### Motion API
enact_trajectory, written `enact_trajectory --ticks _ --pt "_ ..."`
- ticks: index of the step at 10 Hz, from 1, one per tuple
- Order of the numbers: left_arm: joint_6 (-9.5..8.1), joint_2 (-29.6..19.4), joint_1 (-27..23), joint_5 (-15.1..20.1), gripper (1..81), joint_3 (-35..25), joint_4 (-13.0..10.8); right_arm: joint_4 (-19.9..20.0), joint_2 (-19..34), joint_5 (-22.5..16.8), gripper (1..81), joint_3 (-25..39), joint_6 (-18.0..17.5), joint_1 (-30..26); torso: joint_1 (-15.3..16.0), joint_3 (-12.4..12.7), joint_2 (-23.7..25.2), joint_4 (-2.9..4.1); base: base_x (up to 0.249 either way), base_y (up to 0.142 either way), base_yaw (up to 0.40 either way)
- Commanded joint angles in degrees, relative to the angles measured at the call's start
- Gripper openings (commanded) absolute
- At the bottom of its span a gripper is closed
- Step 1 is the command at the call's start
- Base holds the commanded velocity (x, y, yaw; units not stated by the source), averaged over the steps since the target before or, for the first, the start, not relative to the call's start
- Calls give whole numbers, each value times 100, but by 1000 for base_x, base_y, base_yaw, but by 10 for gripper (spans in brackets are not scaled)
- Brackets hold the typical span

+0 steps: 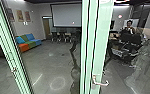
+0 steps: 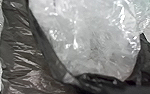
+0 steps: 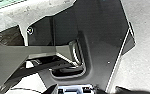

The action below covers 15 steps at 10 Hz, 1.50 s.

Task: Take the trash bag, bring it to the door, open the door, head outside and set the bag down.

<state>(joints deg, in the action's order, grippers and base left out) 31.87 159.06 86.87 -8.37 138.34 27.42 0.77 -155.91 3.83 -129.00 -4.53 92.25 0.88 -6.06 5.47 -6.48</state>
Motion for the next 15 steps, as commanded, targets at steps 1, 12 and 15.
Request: enact_trajectory --ticks 1,12,15 --pt "30 -85 -254 354 10 -17 -8 -68 84 -321 811 17 -12 -210 0 0 0 0 0 0 94" --pt "13 -655 -245 407 10 -790 36 -103 1024 -304 811 1616 -12 -158 0 0 0 0 0 0 0" --pt "-14 -691 -218 415 10 -817 36 -33 1891 -41 811 2581 -21 -175 0 0 0 0 0 0 0"
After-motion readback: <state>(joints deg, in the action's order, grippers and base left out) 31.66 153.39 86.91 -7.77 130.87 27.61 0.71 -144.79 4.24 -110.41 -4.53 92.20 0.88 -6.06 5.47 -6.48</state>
